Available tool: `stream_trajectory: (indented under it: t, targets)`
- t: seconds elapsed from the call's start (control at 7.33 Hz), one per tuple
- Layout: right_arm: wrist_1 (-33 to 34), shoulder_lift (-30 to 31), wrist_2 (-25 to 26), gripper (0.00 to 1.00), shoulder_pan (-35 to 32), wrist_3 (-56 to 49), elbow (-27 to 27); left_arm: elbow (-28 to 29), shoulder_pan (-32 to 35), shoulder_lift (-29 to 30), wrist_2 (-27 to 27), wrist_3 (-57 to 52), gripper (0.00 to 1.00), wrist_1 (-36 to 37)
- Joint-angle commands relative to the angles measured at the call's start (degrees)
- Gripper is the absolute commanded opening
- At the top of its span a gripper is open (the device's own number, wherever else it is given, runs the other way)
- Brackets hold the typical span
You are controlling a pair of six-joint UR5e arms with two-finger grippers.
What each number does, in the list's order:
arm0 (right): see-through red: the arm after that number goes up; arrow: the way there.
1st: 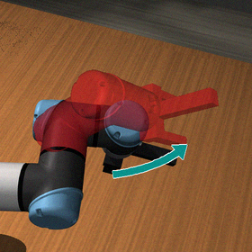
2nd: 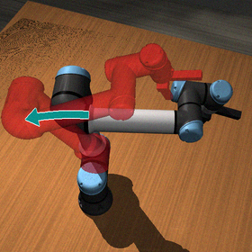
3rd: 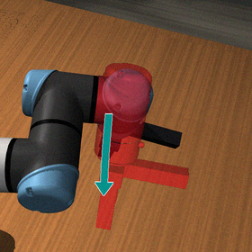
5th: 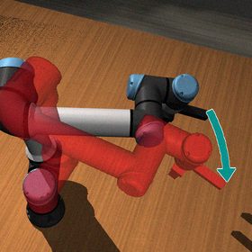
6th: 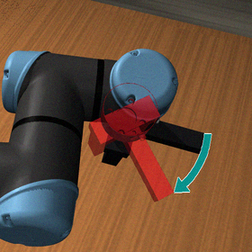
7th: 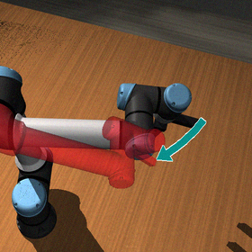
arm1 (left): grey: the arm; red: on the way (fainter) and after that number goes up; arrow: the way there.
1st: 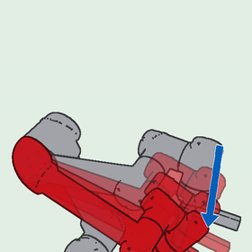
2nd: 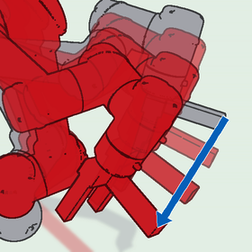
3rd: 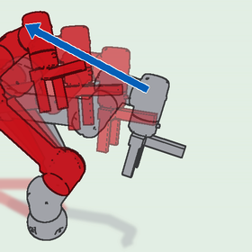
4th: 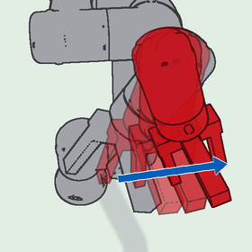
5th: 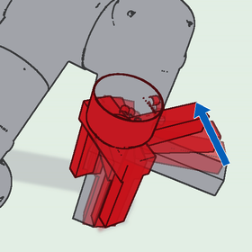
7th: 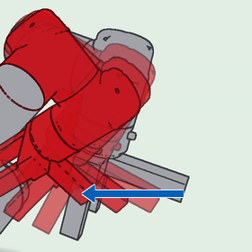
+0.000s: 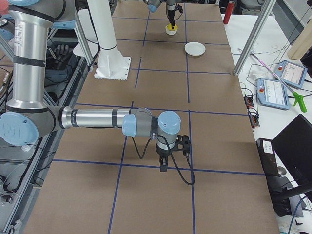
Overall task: Move lemon from plate to bowl
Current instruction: 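Lower the lemon into the bowl and open the left gripper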
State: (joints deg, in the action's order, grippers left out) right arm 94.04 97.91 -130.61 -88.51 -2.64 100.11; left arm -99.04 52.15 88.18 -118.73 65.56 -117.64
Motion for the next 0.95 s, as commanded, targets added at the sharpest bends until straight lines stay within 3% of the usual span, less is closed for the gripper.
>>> stream_trajectory:
  t: [0.0,0.41,0.82]
  targets:
    - [0.0,0.0,0.0,1.0,0.0,0.0,0.0,-0.6,0.0,0.1,-0.4,-0.2,0.99,0.1]
    - [0.0,0.0,0.0,1.0,0.0,0.0,0.0,-3.9,3.4,-1.6,-0.4,-13.9,0.99,3.0]
    - [0.0,0.0,0.0,1.0,0.0,0.0,0.0,-4.5,21.6,-1.0,-0.5,-46.7,0.99,14.9]
